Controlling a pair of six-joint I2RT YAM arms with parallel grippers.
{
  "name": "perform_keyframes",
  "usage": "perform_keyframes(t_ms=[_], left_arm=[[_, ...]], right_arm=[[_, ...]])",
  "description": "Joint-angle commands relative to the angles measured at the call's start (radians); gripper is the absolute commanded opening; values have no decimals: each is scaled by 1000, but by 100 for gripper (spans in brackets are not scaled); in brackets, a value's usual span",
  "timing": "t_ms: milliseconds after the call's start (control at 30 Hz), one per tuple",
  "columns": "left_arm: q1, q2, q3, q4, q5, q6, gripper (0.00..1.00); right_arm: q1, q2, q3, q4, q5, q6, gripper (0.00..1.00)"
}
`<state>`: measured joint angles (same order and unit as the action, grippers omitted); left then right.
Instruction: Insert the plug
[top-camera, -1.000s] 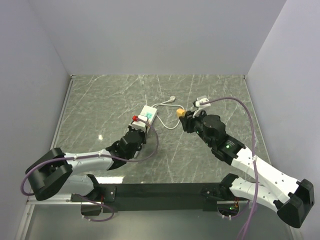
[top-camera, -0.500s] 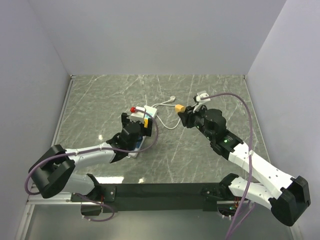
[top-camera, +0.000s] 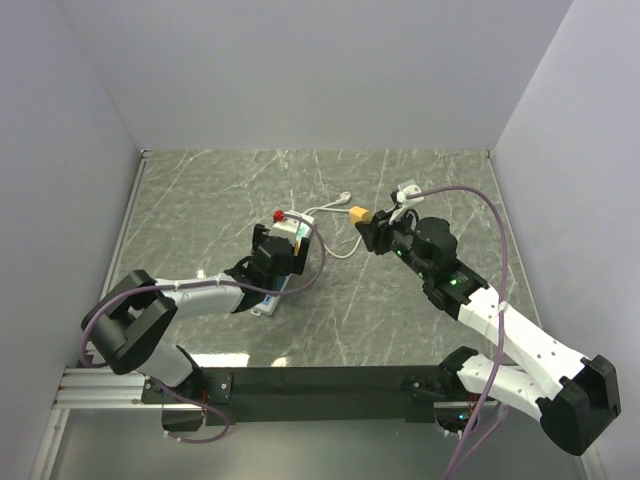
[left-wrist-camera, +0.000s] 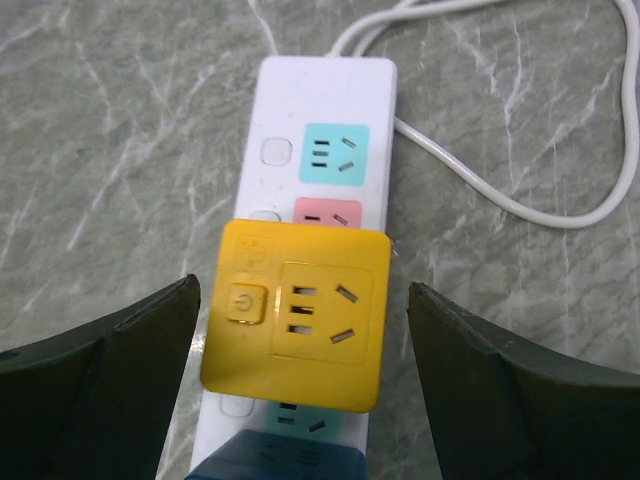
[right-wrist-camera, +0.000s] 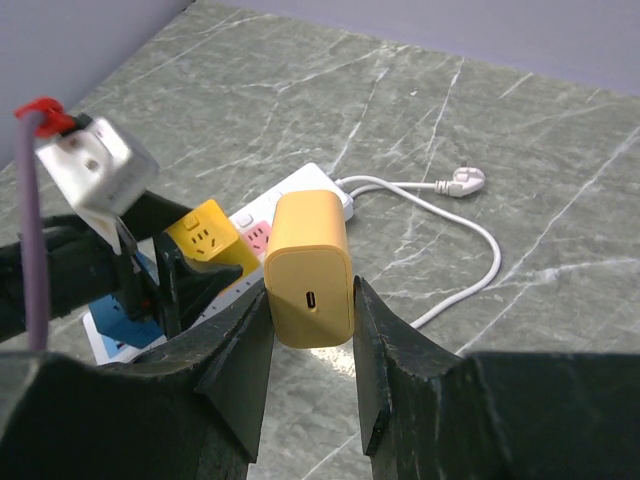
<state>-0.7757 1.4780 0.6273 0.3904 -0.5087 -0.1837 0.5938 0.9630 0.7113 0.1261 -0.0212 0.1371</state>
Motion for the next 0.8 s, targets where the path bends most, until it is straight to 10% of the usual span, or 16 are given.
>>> perform_keyframes(t_ms=[0, 133, 767], left_arm=[[3, 31, 29, 33, 97, 19, 82], [4, 36, -17, 89, 189, 55, 14], [-151, 67, -92, 194, 599, 259, 1]], right_arm=[[-11, -17, 1, 60, -8, -1, 0], [-20, 0, 7, 30, -22, 1, 0], [-19, 114, 97, -341, -55, 10, 0]])
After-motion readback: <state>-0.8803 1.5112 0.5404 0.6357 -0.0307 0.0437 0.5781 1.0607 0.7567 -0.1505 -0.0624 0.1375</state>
